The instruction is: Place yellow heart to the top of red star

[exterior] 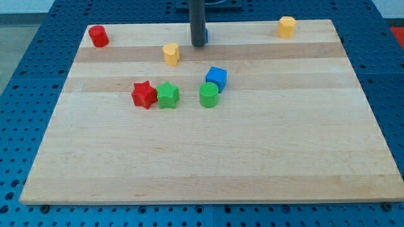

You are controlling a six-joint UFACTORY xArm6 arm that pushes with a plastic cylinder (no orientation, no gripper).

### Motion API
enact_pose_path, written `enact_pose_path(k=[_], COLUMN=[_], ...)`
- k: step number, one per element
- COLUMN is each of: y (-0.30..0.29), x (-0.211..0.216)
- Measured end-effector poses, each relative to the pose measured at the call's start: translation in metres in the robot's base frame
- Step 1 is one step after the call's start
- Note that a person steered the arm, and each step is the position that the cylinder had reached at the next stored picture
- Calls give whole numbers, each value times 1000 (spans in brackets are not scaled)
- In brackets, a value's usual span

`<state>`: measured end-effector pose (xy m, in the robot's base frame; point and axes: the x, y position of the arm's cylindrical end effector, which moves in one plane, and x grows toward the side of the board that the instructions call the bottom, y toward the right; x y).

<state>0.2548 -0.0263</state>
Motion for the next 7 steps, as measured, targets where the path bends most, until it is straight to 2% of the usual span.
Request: enact_pose_path(k=[2,3,5,7], y=[0,-6,-10,-54], x=[-9,19,25,25])
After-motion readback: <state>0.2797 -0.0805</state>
